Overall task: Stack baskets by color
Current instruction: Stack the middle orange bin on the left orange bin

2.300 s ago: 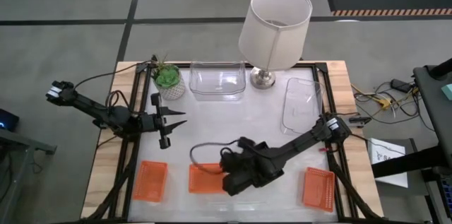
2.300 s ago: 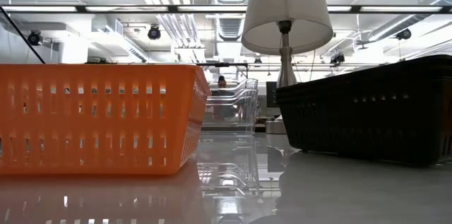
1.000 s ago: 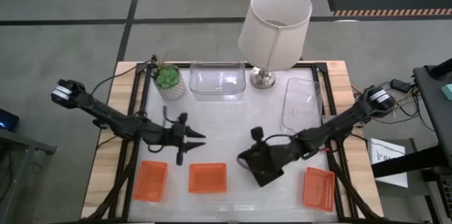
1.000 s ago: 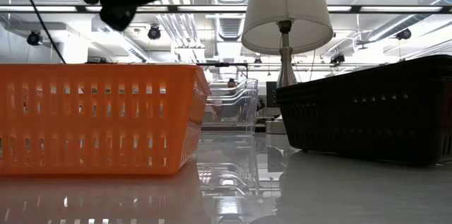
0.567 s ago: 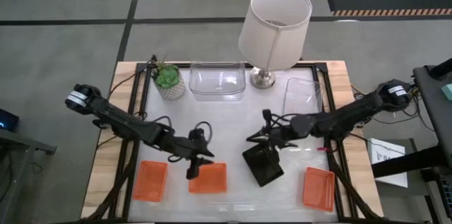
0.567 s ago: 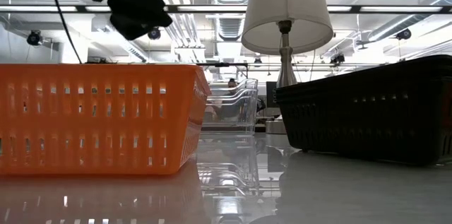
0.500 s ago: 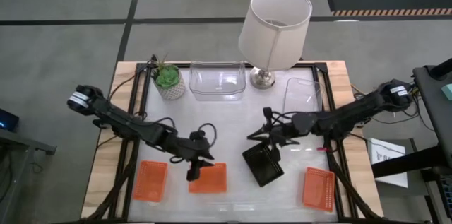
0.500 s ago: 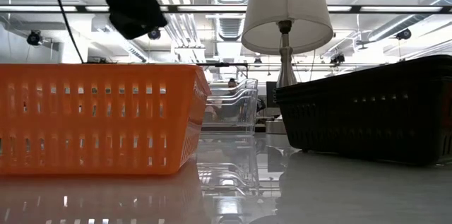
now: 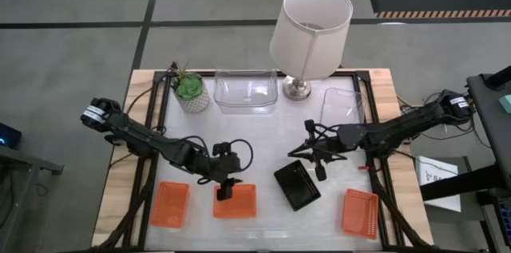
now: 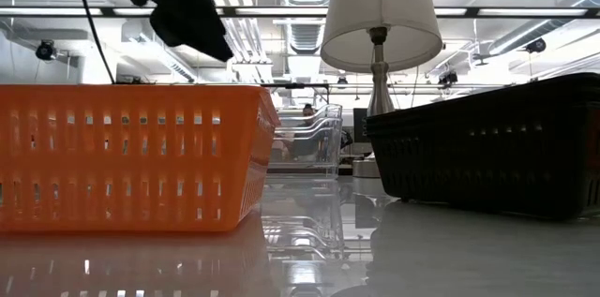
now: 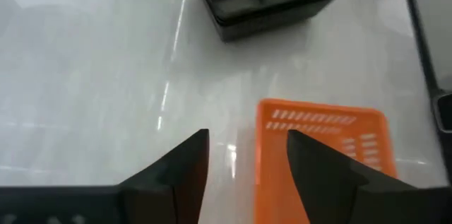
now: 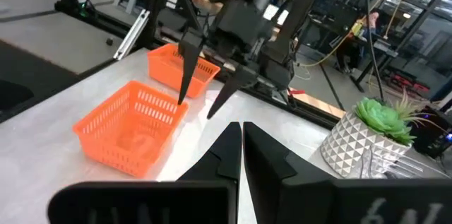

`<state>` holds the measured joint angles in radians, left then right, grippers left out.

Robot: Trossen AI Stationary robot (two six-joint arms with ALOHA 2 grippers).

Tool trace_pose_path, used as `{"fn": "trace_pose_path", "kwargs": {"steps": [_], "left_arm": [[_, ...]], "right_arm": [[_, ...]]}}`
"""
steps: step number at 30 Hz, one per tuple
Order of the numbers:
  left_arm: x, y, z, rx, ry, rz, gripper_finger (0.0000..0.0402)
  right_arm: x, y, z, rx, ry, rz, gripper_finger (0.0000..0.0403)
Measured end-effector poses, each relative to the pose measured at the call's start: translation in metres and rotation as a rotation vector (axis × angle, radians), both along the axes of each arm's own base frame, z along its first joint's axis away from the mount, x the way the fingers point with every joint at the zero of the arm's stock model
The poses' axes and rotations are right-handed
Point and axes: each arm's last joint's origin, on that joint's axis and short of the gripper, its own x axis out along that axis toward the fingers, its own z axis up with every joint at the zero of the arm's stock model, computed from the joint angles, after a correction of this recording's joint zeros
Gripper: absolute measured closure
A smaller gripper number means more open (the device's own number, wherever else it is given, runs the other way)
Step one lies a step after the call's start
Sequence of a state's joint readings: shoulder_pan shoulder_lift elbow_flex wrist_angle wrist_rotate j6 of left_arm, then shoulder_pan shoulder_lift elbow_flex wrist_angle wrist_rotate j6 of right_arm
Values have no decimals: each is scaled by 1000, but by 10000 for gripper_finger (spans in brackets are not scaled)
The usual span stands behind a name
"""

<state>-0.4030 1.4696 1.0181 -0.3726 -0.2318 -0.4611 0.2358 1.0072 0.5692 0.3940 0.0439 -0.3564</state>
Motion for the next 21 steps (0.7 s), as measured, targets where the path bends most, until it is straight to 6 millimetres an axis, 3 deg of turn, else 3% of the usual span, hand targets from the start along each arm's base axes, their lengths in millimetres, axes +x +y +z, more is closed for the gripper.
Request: {"fn": "trace_pose_path", "kwargs": {"steps": [12,21], "left_arm": [[-2,0,-7,27,12,-42,234],[9,-18,-56,-52,34,-116,238]], "right_arm": [[-3,-1,-2,31,7,-6,394],[-4,-1,-4,33,31,-8,394]]}}
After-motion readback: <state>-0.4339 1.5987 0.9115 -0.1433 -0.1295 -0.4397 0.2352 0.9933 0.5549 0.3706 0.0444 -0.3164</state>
